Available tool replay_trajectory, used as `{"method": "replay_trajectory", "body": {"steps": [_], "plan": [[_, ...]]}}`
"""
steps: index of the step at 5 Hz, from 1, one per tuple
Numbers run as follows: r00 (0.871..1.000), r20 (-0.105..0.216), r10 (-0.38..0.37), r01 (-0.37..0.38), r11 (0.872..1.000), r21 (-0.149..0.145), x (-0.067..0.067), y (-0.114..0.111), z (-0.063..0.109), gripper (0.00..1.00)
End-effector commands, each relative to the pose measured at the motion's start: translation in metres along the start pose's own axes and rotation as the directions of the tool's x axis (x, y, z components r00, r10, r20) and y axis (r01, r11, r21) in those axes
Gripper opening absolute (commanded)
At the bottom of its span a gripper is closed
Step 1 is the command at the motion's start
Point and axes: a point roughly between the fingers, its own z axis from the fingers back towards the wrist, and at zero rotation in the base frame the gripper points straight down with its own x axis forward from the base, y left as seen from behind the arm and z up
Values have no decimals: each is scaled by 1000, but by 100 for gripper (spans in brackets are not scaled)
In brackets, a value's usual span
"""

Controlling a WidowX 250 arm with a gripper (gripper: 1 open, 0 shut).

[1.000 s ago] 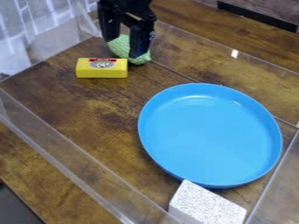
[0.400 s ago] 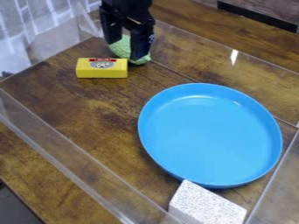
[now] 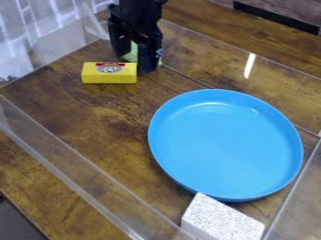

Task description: Put the white object in the blue tray

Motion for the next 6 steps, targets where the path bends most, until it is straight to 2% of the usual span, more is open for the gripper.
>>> {"method": "replay_trajectory", "body": {"steps": [1,6], "plan": [[998,63,12,-14,1000,26,9,15,17,100],[993,107,-43,41,999,17,22,28,13,100]]}}
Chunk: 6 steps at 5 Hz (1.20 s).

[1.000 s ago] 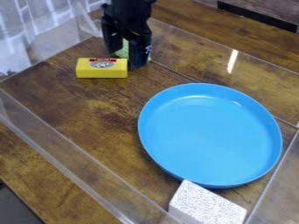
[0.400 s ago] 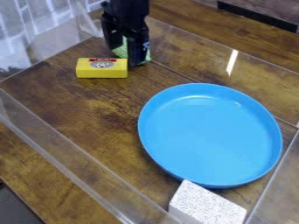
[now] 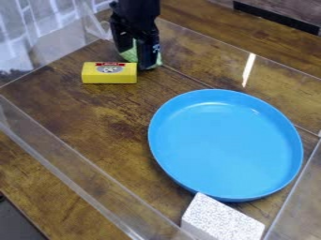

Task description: Put the white object in the blue tray

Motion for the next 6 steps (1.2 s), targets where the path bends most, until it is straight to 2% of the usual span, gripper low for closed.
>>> {"method": "replay_trajectory", "body": {"steps": [1,4,6], "plan": [[998,61,10,-11,1000,29,10,14,16,100],[996,84,-19,17,1000,18,18,19,4,100],[994,105,-22,21,1000,7,21,20,3,100]]}}
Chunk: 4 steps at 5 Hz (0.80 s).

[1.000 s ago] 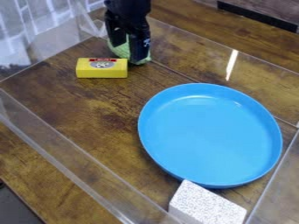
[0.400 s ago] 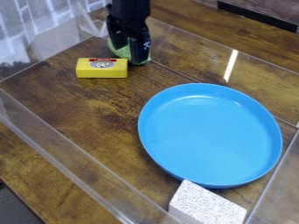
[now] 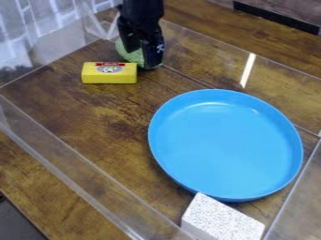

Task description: Put the white object in the blue tray

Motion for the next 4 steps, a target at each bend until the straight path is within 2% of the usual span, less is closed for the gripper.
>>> {"method": "replay_trajectory", "body": {"steps": [1,2,3,4], "plan": [[998,70,11,-14,999,39,10,15,18,100],[997,82,7,-10,999,35,12,16,17,100],[996,89,8,-11,999,32,11,18,17,0],[996,86,7,-10,999,38,9,21,21,0]]}}
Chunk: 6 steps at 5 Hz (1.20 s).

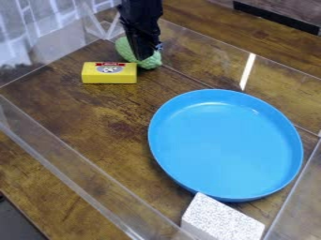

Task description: Put the white object in the blue tray

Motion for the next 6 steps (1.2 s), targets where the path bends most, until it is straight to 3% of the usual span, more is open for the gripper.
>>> {"method": "replay_trajectory", "body": {"steps": [1,4,5,6], "plan": [[999,52,9,-11,999,49,7,21,27,0],[999,46,11,-14,997,73,0,31,55,0],[999,42,16,-19,998,62,-5,32,52,100],[999,37,19,-21,998,52,-9,35,49,100]]}}
